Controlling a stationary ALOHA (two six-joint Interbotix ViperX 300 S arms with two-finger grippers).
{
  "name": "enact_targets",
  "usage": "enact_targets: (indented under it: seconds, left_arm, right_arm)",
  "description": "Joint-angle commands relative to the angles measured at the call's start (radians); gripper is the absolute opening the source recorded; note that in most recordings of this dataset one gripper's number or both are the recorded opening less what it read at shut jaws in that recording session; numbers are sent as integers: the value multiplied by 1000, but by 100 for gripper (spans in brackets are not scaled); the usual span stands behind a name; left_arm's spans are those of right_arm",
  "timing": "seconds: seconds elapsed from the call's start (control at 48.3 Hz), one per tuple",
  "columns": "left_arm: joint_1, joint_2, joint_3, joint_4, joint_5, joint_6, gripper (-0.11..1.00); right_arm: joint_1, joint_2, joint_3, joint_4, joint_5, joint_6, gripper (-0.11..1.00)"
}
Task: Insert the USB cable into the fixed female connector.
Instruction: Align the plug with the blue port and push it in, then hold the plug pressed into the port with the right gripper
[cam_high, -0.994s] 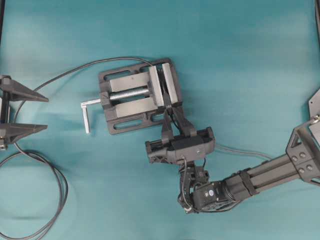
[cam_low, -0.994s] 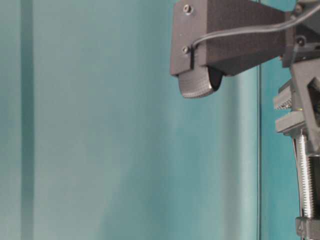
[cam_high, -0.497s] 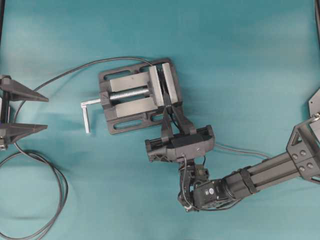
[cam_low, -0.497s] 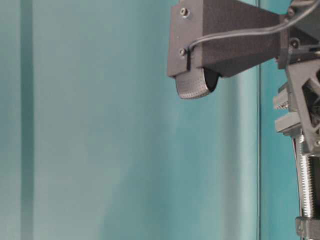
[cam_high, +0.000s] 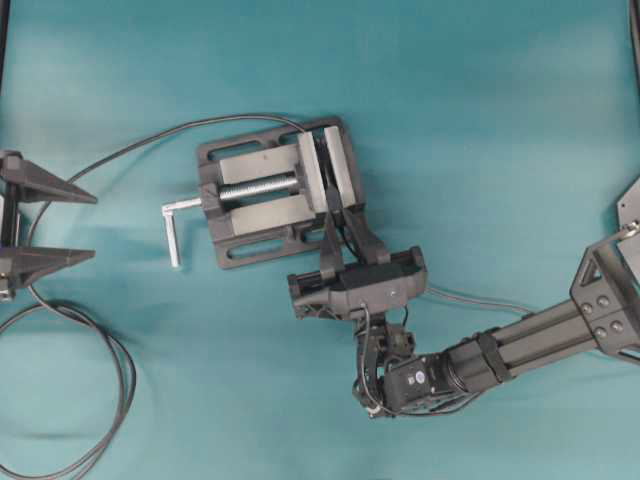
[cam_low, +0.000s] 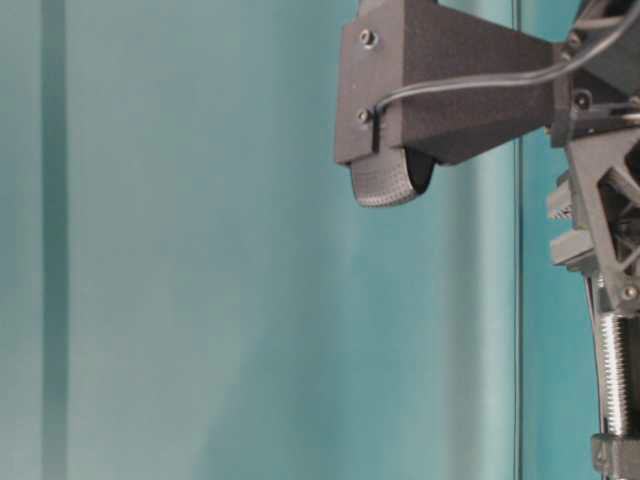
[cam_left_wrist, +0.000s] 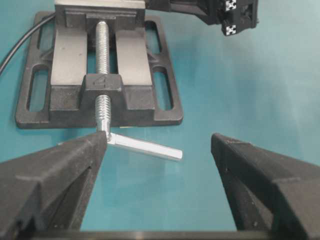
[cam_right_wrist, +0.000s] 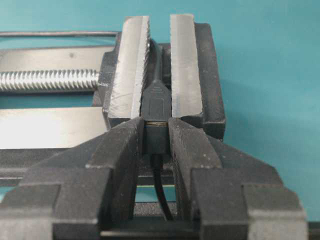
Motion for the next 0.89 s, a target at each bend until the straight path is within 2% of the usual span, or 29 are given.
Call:
enact_targets:
  seconds: [0.0, 0.435, 0.87]
  left_arm:
    - [2, 8, -12, 3, -9, 0, 100]
    - [2, 8, -12, 5, -9, 0, 100]
    - [3, 8, -12, 5, -9, 0, 100]
  right_arm:
    - [-109, -21, -14, -21, -8, 0, 22]
    - [-147, -14, -8, -21, -8, 0, 22]
    - [-150, -14, -8, -21, 0, 2, 22]
